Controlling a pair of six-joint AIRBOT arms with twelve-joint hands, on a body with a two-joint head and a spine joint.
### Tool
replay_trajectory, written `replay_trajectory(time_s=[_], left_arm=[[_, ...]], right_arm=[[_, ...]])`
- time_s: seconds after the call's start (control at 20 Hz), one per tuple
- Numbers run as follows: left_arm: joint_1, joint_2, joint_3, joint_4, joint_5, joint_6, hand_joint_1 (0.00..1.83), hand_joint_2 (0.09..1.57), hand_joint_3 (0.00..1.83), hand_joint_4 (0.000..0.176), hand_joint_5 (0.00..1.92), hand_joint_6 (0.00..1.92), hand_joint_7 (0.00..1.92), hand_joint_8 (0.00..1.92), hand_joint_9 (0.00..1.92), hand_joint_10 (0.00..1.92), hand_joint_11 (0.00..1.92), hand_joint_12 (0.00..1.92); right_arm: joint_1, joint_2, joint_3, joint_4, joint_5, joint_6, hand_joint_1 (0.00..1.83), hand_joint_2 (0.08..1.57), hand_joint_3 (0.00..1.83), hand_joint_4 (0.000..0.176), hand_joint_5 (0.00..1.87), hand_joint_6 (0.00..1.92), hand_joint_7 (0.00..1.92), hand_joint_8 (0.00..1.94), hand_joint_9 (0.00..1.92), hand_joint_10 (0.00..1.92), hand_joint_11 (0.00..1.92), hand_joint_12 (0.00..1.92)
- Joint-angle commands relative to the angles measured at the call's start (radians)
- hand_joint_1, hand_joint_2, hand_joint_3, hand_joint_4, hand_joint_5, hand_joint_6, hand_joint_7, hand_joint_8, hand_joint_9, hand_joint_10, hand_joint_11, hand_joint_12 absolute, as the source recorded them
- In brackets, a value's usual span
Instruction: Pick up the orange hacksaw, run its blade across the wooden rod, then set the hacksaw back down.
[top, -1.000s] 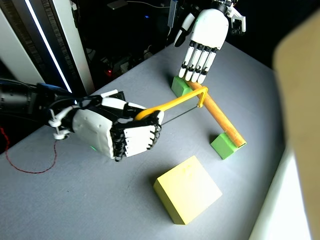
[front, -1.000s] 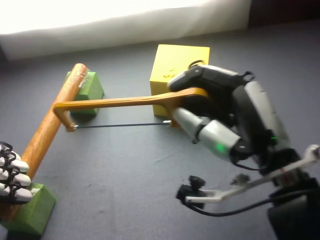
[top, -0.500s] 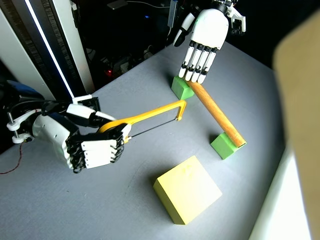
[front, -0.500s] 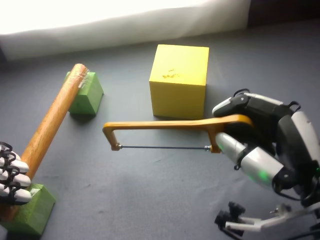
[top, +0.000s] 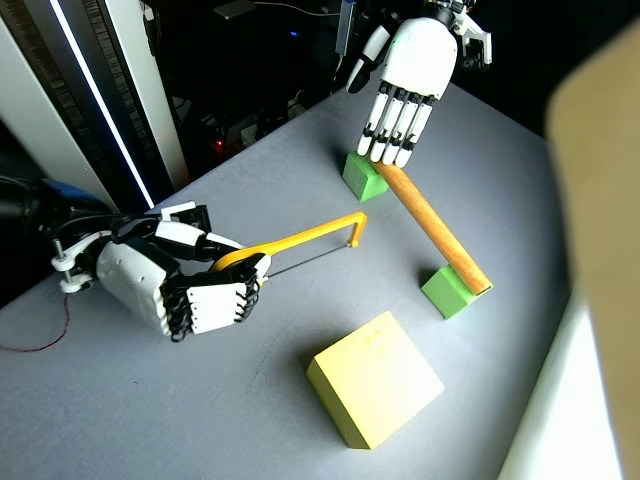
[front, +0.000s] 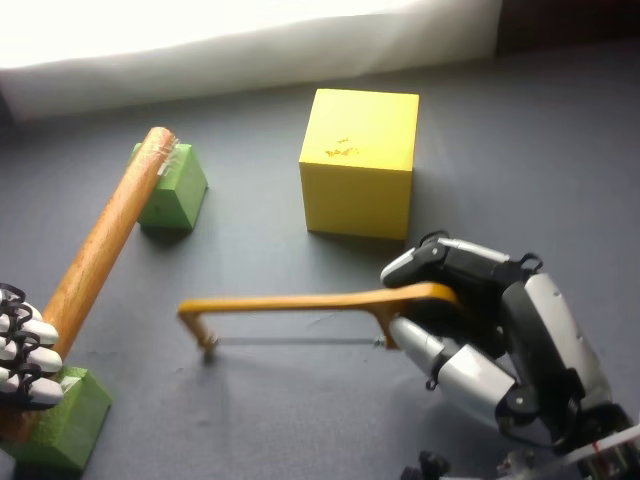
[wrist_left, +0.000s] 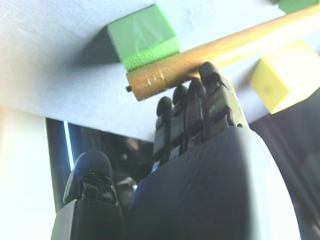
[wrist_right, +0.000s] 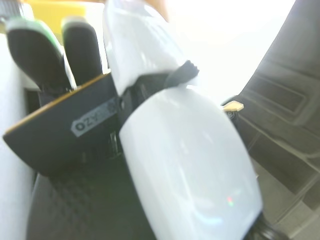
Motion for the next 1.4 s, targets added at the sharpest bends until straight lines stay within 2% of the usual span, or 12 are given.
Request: replay_trajectory(time_s=[0.0, 0.3, 0.35, 0.4, 0.45, 0.5, 0.55, 0.65, 0.85, 1.1, 1.15, 1.35], left_arm=[[-0.005, -0.005, 0.003, -0.016, -0.003, -0.001, 0.11, 1.29, 0.00, 0.000, 0.18, 0.00, 0.17, 0.00, 0.14, 0.00, 0.00, 0.38], [-0.005, -0.005, 0.004, -0.016, -0.003, -0.001, 0.10, 1.29, 0.00, 0.000, 0.19, 0.00, 0.18, 0.00, 0.14, 0.00, 0.00, 0.34], [-0.005, -0.005, 0.003, -0.016, -0.003, -0.001, 0.08, 1.29, 0.00, 0.000, 0.19, 0.00, 0.18, 0.00, 0.14, 0.00, 0.00, 0.36], [-0.005, -0.005, 0.003, -0.016, -0.003, -0.001, 0.10, 1.29, 0.00, 0.000, 0.18, 0.00, 0.17, 0.00, 0.14, 0.00, 0.00, 0.36], [-0.005, -0.005, 0.003, -0.016, -0.003, -0.001, 0.10, 1.29, 0.00, 0.000, 0.18, 0.00, 0.17, 0.00, 0.14, 0.00, 0.00, 0.36], [-0.005, -0.005, 0.004, -0.016, -0.003, -0.001, 0.09, 1.29, 0.00, 0.000, 0.18, 0.00, 0.17, 0.00, 0.14, 0.00, 0.00, 0.36], [-0.005, -0.005, 0.004, -0.016, -0.003, -0.001, 0.10, 1.29, 0.00, 0.000, 0.18, 0.00, 0.18, 0.00, 0.15, 0.00, 0.00, 0.37], [-0.005, -0.005, 0.004, -0.016, -0.003, -0.001, 0.10, 1.29, 0.00, 0.000, 0.18, 0.00, 0.17, 0.00, 0.15, 0.00, 0.00, 0.37], [-0.005, -0.005, 0.004, -0.016, -0.003, -0.001, 0.08, 1.29, 0.00, 0.000, 0.19, 0.00, 0.17, 0.00, 0.15, 0.00, 0.00, 0.48], [-0.006, -0.005, 0.003, -0.016, -0.003, -0.001, 0.12, 1.29, 0.00, 0.000, 0.18, 0.01, 0.17, 0.00, 0.14, 0.00, 0.00, 0.43], [-0.006, -0.005, 0.003, -0.016, -0.003, -0.001, 0.14, 1.29, 0.00, 0.000, 0.17, 0.00, 0.16, 0.00, 0.13, 0.00, 0.00, 0.36], [-0.006, -0.005, 0.003, -0.016, -0.003, -0.001, 0.10, 1.29, 0.00, 0.000, 0.17, 0.00, 0.16, 0.00, 0.14, 0.00, 0.00, 0.39]], right_arm=[[-0.003, -0.002, 0.001, -0.082, 0.110, 0.016, 1.37, 1.16, 0.00, 0.000, 0.77, 1.02, 0.89, 1.13, 0.92, 1.37, 0.97, 1.37], [-0.055, 0.002, 0.001, -0.099, 0.118, 0.020, 1.38, 1.13, 0.00, 0.000, 0.82, 0.92, 0.98, 1.02, 1.02, 1.28, 0.98, 1.38], [-0.065, 0.002, 0.000, -0.104, 0.118, 0.023, 1.27, 1.17, 0.01, 0.000, 0.74, 1.10, 0.98, 1.16, 0.99, 1.13, 0.95, 1.39], [-0.075, 0.002, -0.003, -0.106, 0.118, 0.027, 1.34, 1.18, 0.00, 0.000, 0.66, 1.13, 0.89, 1.16, 0.96, 1.33, 0.91, 1.41], [-0.079, 0.002, -0.003, -0.106, 0.119, 0.028, 1.25, 1.21, 0.00, 0.000, 0.65, 1.24, 0.93, 1.23, 0.92, 1.06, 0.87, 1.41], [-0.085, 0.001, -0.003, -0.106, 0.119, 0.030, 1.30, 1.20, 0.00, 0.000, 0.61, 0.65, 0.83, 1.28, 0.85, 0.91, 0.78, 1.42], [-0.089, 0.000, -0.003, -0.106, 0.119, 0.032, 1.14, 1.17, 0.00, 0.000, 0.64, 0.31, 0.68, 0.69, 0.76, 0.76, 0.67, 1.41], [-0.092, 0.001, -0.004, -0.116, 0.119, 0.031, 1.09, 1.13, 0.00, 0.000, 0.65, 0.06, 0.70, 0.13, 0.69, 0.47, 0.51, 1.37], [-0.092, 0.001, -0.004, -0.153, 0.119, 0.023, 0.98, 1.10, 0.00, 0.000, 0.47, 0.00, 0.50, 0.00, 0.52, 0.05, 0.17, 1.30], [-0.088, -0.001, -0.009, -0.169, 0.117, 0.019, 0.84, 1.00, 0.00, 0.000, 0.30, 0.00, 0.27, 0.00, 0.22, 0.00, 0.00, 0.83], [-0.087, -0.001, -0.009, -0.172, 0.118, 0.019, 0.77, 0.96, 0.00, 0.000, 0.26, 0.00, 0.20, 0.01, 0.12, 0.01, 0.00, 0.47], [-0.074, 0.012, -0.019, -0.177, 0.119, 0.016, 0.65, 0.94, 0.00, 0.000, 0.16, 0.00, 0.10, 0.00, 0.01, 0.00, 0.00, 0.22]])
